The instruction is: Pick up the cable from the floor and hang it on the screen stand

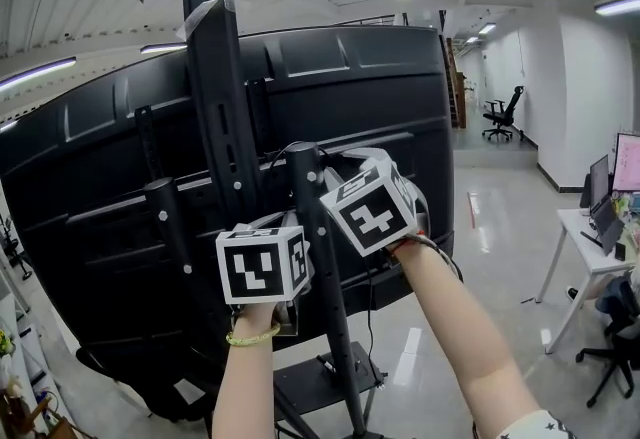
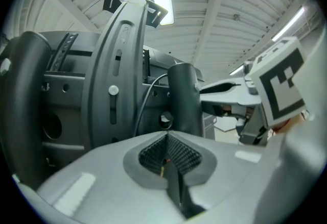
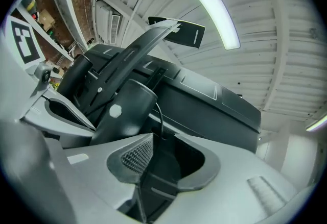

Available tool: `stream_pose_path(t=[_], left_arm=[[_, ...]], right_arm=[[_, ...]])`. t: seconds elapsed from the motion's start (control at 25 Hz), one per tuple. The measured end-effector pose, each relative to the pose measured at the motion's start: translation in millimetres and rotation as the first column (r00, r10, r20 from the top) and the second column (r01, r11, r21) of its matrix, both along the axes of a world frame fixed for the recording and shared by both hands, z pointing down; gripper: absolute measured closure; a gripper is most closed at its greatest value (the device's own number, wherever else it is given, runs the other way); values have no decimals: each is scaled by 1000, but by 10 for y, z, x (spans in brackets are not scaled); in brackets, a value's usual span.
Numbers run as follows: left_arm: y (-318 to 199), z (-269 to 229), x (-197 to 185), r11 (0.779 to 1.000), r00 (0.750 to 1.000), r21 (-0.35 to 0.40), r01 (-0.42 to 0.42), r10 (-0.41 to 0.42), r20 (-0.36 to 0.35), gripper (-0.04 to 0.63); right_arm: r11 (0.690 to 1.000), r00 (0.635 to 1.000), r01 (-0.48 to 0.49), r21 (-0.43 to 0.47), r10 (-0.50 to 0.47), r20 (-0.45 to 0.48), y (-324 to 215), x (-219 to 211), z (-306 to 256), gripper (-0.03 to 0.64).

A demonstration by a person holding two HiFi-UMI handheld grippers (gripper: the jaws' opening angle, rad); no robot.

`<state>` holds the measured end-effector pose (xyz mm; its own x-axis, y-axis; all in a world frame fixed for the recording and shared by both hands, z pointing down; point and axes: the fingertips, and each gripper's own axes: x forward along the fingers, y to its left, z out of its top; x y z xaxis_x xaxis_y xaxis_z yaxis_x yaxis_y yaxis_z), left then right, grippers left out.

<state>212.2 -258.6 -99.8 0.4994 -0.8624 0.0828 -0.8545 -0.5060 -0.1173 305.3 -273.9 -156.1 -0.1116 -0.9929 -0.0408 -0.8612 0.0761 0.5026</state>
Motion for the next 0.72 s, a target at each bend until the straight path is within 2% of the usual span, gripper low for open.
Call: stream_pose_path(t=[0.08, 0.28, 0.36, 0.52, 0.72], left_arm=[[32, 61, -10, 1000, 1000, 0, 4, -4, -7, 588], [249, 328, -81, 1000, 999, -14, -6, 5, -48, 588], [346, 564, -109, 999, 998, -32, -10, 8, -68, 588], [542, 1255, -127, 998, 995, -62, 4, -10, -94, 588], [757, 2326, -78, 990, 995, -134, 31, -43, -88, 588]], right_arm=[[999, 999, 23, 43, -25, 41, 41, 25, 101, 455], [991, 981, 81, 108, -99, 166, 399, 95, 491, 455], [987, 969, 118, 106, -138, 204, 564, 72, 789, 493], [978, 919, 188, 91, -208, 335, 830, -33, 1541, 602], [981, 885, 190, -24, -161, 436, 1006, -73, 2659, 617]])
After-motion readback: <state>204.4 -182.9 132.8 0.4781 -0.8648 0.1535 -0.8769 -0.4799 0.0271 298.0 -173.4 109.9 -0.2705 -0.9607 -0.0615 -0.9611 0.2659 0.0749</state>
